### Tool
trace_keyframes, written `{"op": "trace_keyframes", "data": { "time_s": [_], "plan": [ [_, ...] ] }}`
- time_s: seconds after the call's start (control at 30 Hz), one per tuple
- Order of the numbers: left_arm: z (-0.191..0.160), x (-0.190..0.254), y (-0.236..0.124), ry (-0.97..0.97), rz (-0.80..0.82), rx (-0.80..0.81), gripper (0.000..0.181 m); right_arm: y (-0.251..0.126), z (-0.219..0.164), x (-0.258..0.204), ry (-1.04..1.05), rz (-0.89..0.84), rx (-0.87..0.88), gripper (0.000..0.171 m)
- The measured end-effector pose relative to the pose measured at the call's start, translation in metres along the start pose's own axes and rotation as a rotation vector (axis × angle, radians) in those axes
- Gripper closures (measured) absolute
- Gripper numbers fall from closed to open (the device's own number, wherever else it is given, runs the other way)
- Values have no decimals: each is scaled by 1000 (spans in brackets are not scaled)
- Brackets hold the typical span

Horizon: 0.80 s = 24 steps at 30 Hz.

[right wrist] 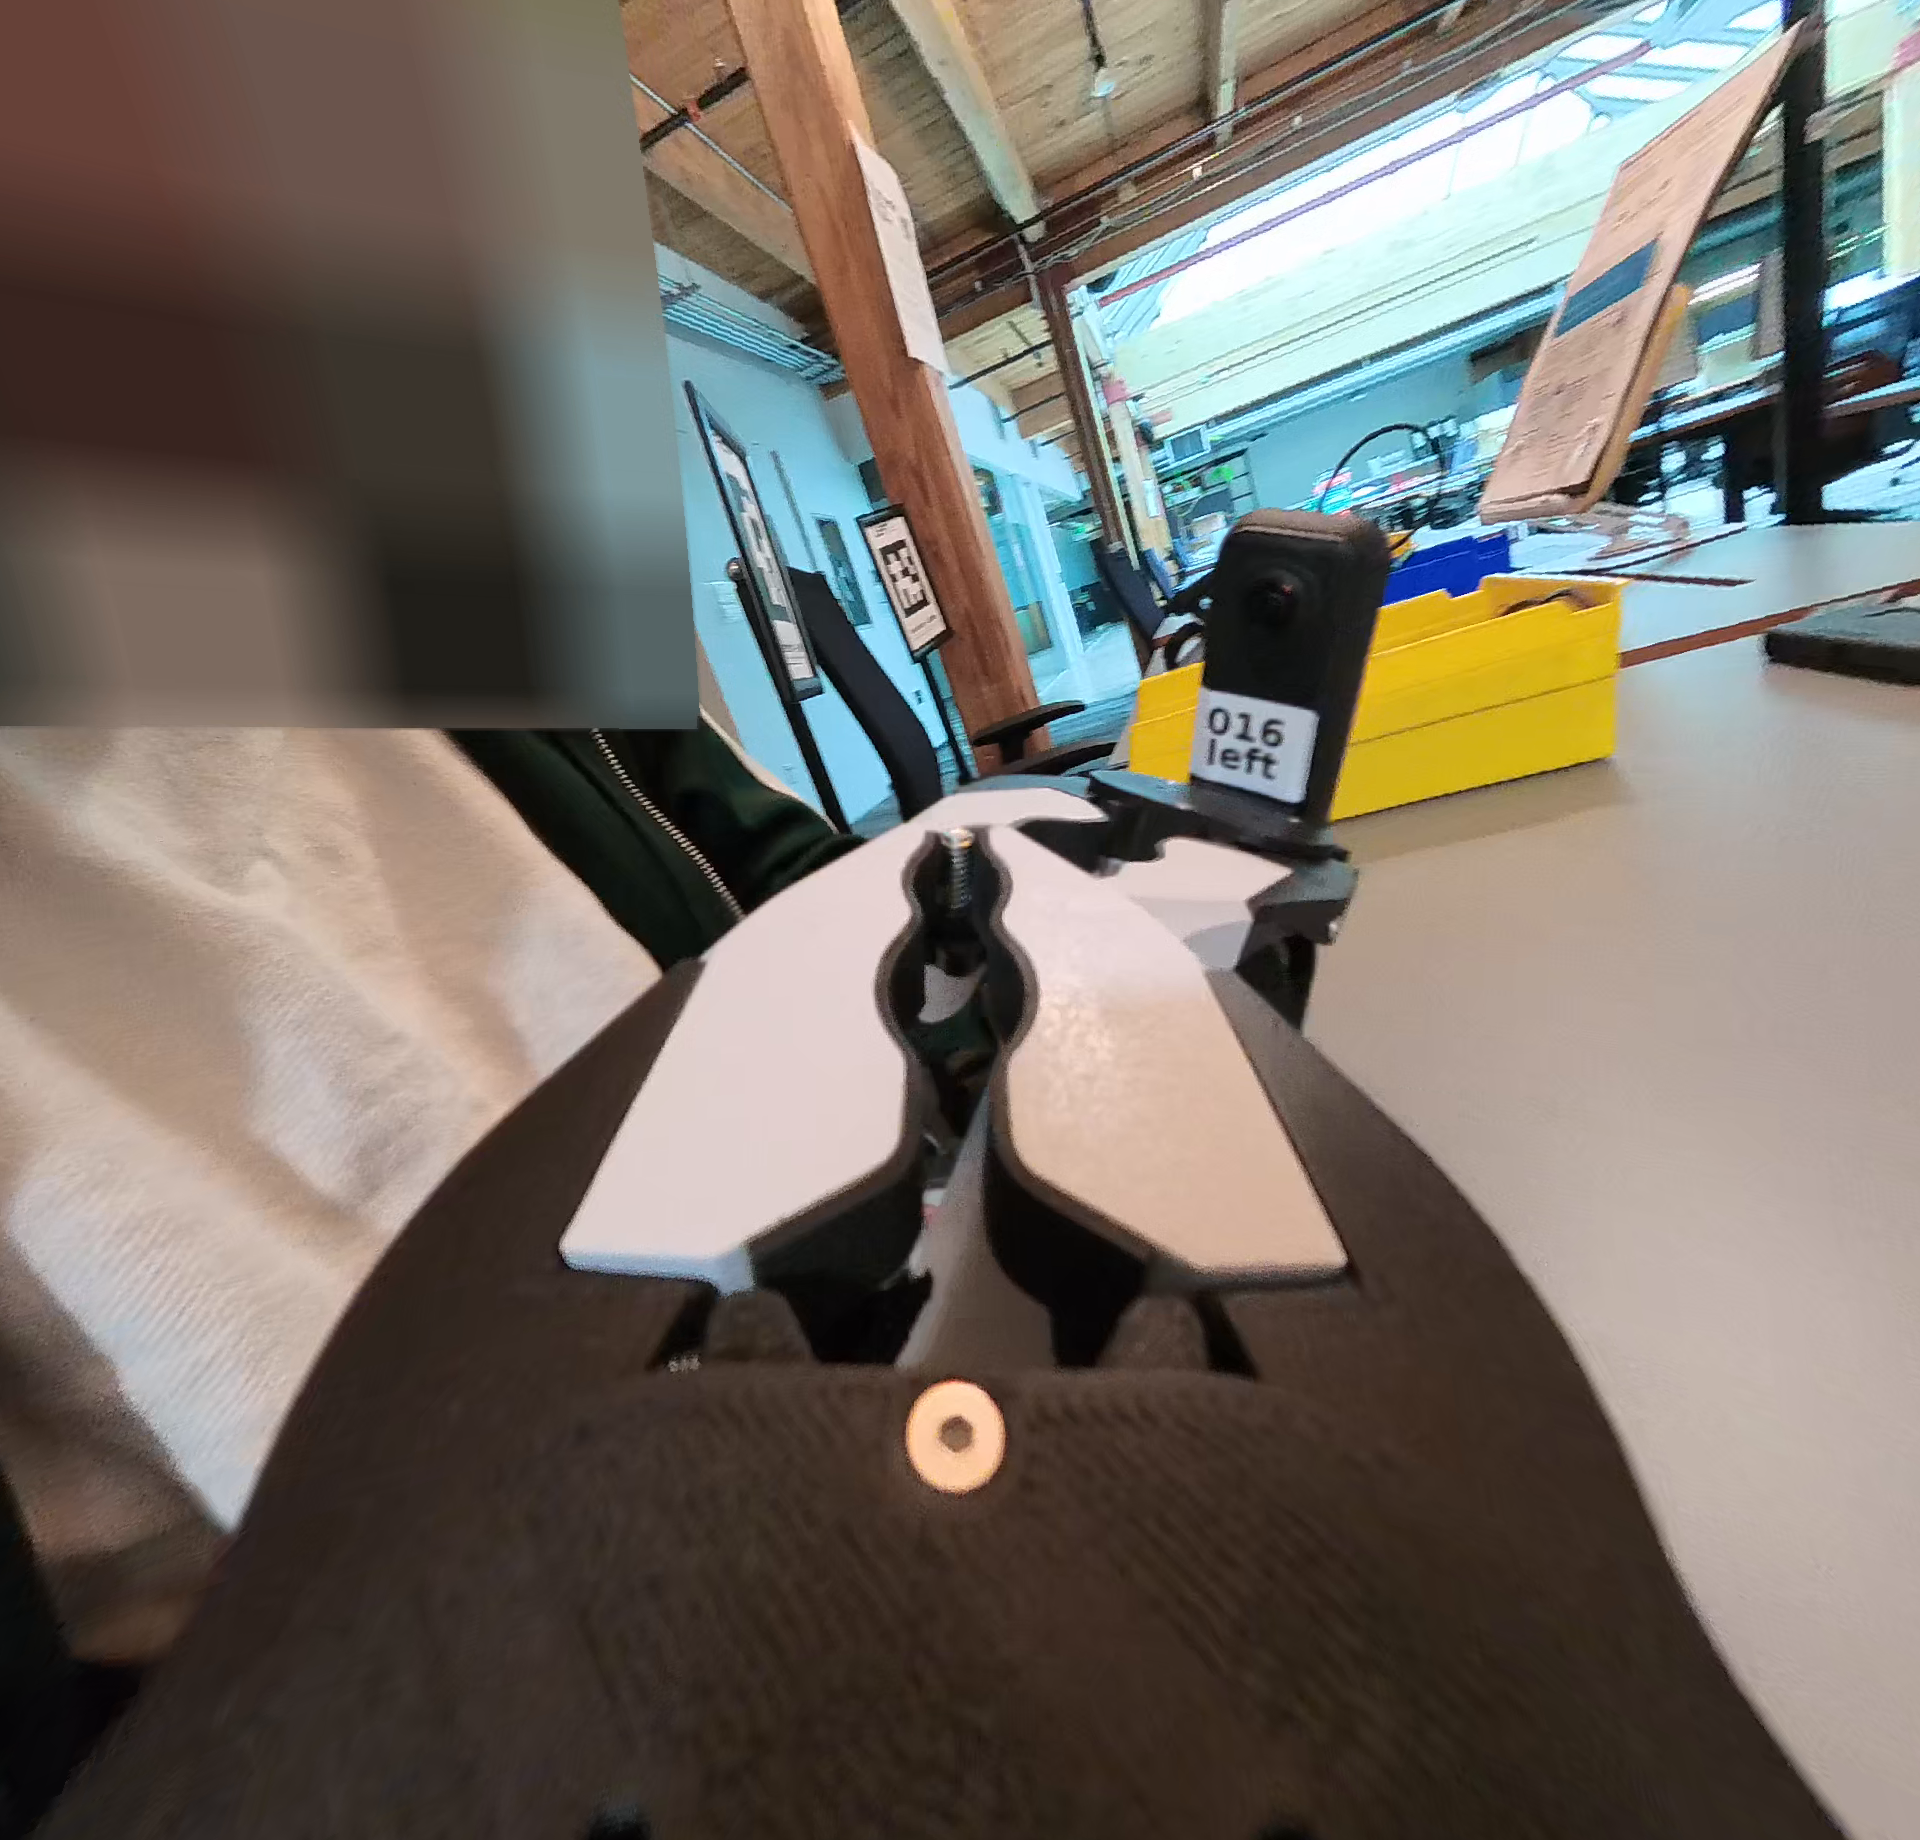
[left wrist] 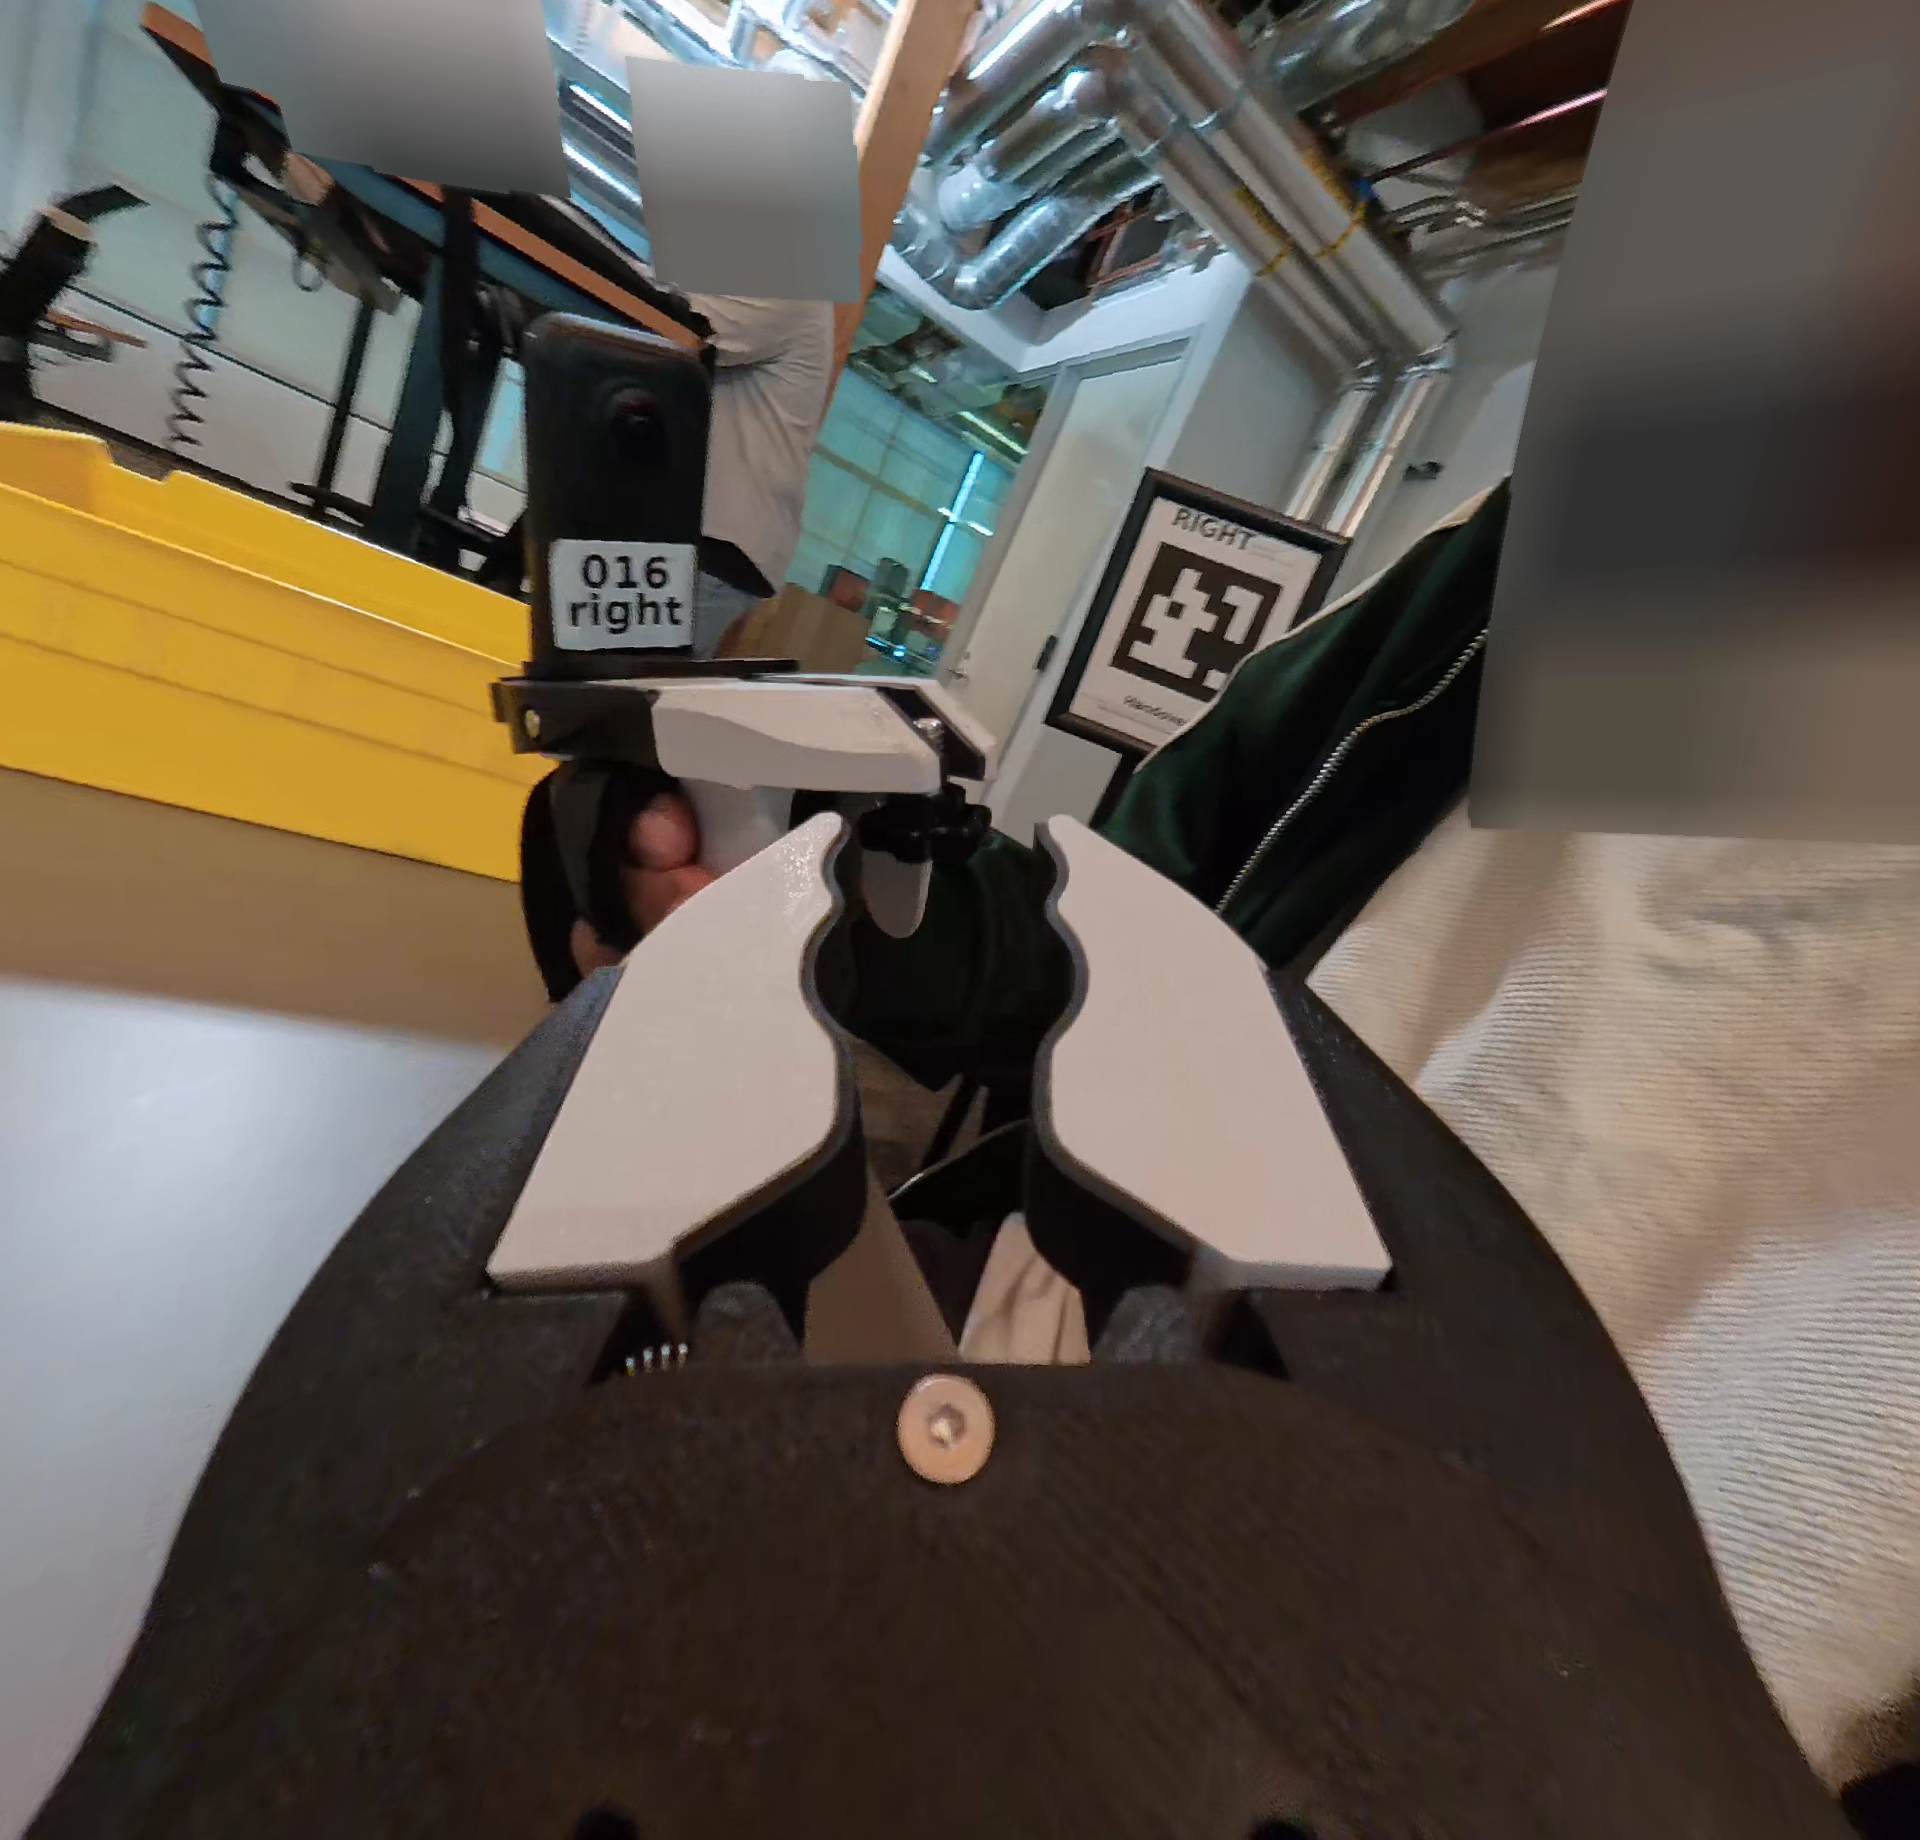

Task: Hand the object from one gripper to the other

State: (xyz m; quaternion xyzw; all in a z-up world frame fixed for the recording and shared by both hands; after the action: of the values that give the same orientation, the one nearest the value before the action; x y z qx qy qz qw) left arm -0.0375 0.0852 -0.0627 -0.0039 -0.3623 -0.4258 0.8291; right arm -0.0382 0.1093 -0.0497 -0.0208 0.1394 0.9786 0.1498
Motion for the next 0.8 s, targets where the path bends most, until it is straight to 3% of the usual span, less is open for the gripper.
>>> {"op": "trace_keyframes", "data": {
  "time_s": [0.53,0.67,0.8],
  "plan": [
    [-2,-3,1,27,33,-12,159,3,-4,-1,8,12,-19,165],
    [0,-10,-1,73,106,-9,160,-2,1,14,-40,-111,21,136],
    [4,-21,-6,165,241,6,159,-15,13,26,-44,-210,84,133]
  ]
}}
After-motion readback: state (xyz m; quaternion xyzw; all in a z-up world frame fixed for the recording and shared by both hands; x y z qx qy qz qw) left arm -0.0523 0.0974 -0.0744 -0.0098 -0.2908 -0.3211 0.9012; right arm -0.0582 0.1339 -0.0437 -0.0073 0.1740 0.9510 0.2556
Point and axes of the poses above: each gripper's, where its closed fingertips meet, y out along the fingers, z out of its top, x = y × z across the jaws, the point moved 2 cm from there along -y, back along the fingers, and after that the axes turned 14 degrees about -y, right-handed, at the moved point
